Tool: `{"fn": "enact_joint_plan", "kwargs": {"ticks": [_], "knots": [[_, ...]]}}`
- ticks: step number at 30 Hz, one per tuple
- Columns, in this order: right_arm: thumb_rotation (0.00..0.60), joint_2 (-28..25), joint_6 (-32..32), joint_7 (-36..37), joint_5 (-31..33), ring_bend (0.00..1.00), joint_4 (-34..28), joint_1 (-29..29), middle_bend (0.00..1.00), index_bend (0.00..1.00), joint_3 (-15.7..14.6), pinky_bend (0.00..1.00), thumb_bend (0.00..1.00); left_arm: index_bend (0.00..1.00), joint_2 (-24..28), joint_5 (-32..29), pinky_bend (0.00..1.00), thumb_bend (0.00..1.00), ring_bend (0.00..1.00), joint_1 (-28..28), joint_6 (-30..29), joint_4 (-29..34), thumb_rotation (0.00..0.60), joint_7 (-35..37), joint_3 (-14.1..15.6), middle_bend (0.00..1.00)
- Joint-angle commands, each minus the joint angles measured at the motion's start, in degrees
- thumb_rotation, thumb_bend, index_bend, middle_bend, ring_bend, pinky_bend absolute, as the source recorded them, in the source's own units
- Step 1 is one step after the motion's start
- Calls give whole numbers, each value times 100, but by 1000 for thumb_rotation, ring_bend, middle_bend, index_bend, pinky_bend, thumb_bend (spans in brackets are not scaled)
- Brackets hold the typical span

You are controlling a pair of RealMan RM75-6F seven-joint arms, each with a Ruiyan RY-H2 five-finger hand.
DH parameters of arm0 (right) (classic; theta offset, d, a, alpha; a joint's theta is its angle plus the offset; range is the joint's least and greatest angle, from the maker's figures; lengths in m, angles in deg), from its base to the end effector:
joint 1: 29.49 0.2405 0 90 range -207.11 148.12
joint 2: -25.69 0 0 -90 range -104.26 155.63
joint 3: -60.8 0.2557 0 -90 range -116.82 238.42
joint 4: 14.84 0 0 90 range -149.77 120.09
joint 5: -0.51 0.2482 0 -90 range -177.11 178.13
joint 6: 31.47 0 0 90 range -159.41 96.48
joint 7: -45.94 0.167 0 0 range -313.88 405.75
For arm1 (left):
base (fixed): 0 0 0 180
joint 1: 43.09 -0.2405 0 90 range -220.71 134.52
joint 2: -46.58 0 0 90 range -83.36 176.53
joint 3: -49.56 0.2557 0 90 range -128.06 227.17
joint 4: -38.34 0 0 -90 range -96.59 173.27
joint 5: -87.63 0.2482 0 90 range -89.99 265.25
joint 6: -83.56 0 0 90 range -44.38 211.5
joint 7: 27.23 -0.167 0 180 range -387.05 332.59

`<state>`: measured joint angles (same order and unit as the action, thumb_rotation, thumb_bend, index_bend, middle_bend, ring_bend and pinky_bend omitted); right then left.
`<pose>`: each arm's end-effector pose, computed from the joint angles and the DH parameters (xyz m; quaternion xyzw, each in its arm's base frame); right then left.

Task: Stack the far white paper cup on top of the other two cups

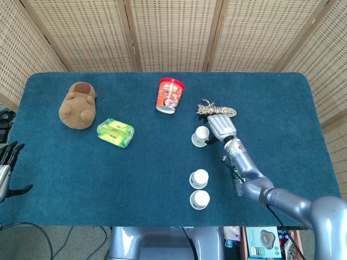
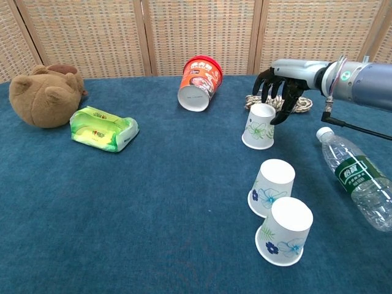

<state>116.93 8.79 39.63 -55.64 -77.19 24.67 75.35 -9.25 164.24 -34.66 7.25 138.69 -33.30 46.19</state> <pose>-0.1470 -0.4825 -0.0424 0.7108 -0.4252 0.3546 0.4337 -0.3272 0.2250 0.1442 -0.6065 -0.4144 -0.3087 0.6042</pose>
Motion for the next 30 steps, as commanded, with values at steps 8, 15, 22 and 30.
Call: {"fn": "enact_joint_plan", "kwargs": {"ticks": [8, 15, 22, 30], "knots": [[600, 143, -93, 342, -321, 411, 235, -10, 501, 376, -16, 453, 358, 0, -1, -4, 0, 60, 0, 2, -12, 14, 600, -22, 9, 0], [600, 185, 19, 429, -443, 436, 249, -40, 526, 434, 23, 476, 399, 0, -3, -18, 0, 60, 0, -4, -31, 2, 600, -13, 6, 0], [600, -77, 243, 532, -641, 439, -209, -168, 527, 440, 60, 481, 409, 0, 12, 8, 0, 60, 0, -7, -47, 9, 600, 15, 14, 0], [600, -1335, 861, 695, -1398, 439, -2156, -645, 518, 441, -57, 481, 409, 0, 37, 94, 0, 60, 0, 8, -24, 31, 600, 40, 48, 0]]}}
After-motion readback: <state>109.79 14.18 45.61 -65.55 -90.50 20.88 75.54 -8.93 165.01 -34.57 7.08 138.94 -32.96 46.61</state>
